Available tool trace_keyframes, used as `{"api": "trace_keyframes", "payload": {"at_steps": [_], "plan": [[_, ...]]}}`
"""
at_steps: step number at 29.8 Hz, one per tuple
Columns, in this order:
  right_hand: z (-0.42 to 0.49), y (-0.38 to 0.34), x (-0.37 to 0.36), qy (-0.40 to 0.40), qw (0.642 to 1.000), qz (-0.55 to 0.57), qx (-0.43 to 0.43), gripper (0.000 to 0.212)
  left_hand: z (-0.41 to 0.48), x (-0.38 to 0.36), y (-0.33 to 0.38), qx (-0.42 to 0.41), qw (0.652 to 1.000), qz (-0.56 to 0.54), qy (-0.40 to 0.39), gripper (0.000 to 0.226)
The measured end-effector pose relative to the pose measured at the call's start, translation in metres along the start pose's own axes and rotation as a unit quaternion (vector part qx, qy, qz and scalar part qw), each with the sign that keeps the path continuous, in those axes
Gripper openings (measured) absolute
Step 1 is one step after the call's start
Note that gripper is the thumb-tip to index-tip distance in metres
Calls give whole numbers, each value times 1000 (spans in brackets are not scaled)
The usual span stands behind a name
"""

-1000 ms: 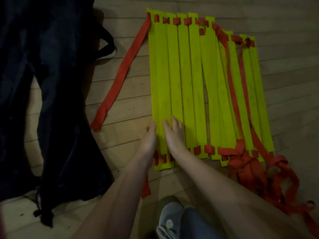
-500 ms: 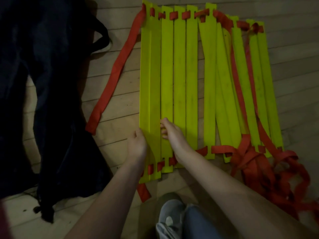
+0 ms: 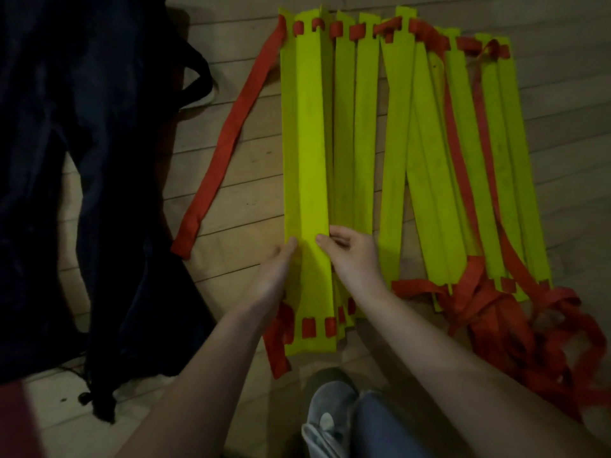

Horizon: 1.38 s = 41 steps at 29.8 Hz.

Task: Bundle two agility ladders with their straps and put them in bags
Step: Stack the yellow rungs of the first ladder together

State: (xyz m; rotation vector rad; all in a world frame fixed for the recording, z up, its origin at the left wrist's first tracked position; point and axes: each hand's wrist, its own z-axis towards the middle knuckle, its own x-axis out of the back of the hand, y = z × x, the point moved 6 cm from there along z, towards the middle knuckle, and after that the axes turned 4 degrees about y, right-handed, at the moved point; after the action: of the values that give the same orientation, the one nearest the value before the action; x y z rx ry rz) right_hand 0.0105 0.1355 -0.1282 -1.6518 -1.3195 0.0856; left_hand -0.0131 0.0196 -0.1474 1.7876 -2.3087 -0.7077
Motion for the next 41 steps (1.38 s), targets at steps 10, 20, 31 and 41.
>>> {"api": "trace_keyframes", "payload": {"at_steps": [10, 20, 31, 41], "plan": [[-22, -19, -18, -45, 967, -147, 202, 31, -11, -20, 6, -3, 999, -33, -34, 46], [-3, 8, -11, -42, 993, 100, -51, 35, -12, -10, -8, 13, 998, 47, -24, 30], [-2, 26, -21, -78, 963, 148, -210, 43, -15, 5, -21, -1, 992, 117, 49, 11], [7, 29, -7, -27, 996, 12, -88, 29, -14, 10, -25, 2, 989, 123, 78, 14]]}}
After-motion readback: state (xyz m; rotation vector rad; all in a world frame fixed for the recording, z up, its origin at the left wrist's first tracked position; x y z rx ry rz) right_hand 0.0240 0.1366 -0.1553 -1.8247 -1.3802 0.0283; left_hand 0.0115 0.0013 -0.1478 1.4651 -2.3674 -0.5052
